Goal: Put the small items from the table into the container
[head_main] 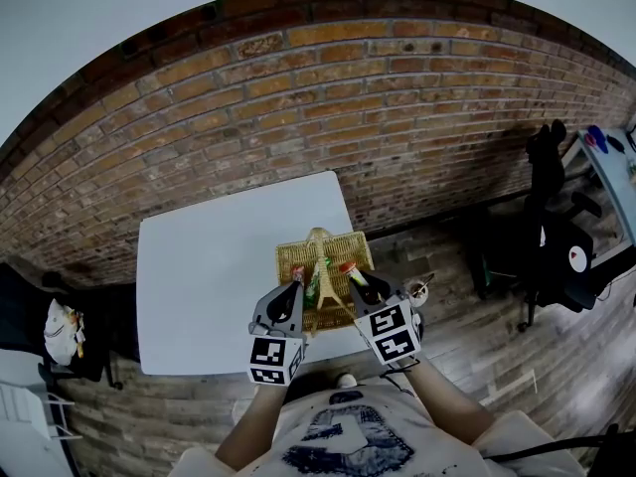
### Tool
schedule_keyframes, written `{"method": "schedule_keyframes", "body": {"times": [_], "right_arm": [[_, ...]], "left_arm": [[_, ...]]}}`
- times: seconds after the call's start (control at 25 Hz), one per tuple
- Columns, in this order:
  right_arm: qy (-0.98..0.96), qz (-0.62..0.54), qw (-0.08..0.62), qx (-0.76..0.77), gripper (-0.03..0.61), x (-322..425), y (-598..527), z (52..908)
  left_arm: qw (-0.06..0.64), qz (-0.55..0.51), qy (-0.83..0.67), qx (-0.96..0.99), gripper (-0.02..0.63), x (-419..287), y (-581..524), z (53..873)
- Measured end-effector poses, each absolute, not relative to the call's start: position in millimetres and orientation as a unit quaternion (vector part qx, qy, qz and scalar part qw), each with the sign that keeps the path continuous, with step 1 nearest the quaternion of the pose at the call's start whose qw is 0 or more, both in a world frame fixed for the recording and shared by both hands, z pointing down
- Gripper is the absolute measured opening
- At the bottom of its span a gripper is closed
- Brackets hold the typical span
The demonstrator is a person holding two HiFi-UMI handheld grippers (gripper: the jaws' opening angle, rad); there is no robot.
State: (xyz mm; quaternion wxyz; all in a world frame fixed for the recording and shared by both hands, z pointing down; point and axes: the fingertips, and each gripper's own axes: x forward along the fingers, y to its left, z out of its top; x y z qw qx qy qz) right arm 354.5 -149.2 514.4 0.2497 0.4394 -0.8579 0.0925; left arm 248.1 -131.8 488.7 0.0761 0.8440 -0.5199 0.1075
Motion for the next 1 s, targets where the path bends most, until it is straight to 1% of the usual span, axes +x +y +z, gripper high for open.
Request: {"method": "schedule_keyframes", "body": {"times": [0.4, 1.0], "right_arm": [[-0.854, 0.081, 0.276, 0.432, 0.092, 351.7, -150.2, 523.5], [-0.858, 0.079, 0.26, 0.435, 0.103, 348.0, -147.2, 519.8]], "left_arm": [[0.077, 0.105, -0.52, 0.844, 0.048, 247.0, -132.6, 490.3], [0.08, 0.101, -0.515, 0.847, 0.048, 246.1, -130.7, 489.2]]}}
